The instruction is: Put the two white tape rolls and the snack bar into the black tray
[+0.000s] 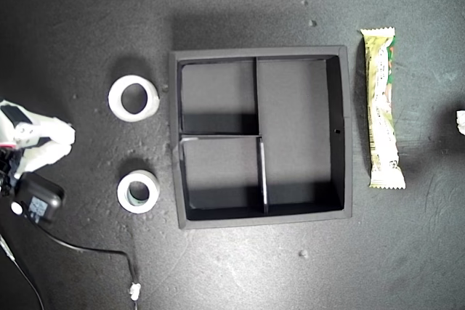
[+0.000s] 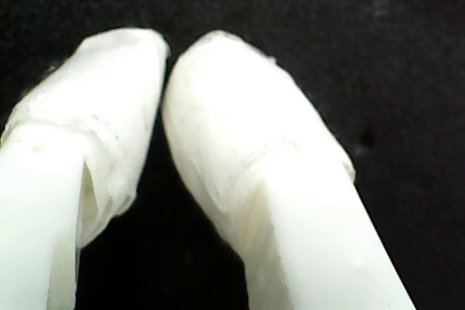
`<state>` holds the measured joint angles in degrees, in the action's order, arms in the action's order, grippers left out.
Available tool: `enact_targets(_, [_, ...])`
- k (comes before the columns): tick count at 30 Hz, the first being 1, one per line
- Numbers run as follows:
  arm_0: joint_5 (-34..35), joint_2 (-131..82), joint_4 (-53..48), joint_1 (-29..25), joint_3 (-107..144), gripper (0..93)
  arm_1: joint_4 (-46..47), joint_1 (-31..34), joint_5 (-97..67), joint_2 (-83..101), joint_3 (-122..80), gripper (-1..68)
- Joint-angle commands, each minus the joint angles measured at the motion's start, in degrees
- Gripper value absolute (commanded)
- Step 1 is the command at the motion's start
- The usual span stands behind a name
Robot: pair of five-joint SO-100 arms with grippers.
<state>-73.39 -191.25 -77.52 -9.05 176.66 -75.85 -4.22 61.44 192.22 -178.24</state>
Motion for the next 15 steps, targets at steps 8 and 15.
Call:
enact_targets(8, [-3.16,-2.81,9.76,6.50,3.16,5.9,5.36,-8.44,14.77,-0.26,-0.79,-0.3])
enact_targets(15, [1.93,-2.81,13.71,5.54,-0.35,0.1,6.77,-8.17,13.27,-0.26,-0.79,-0.3])
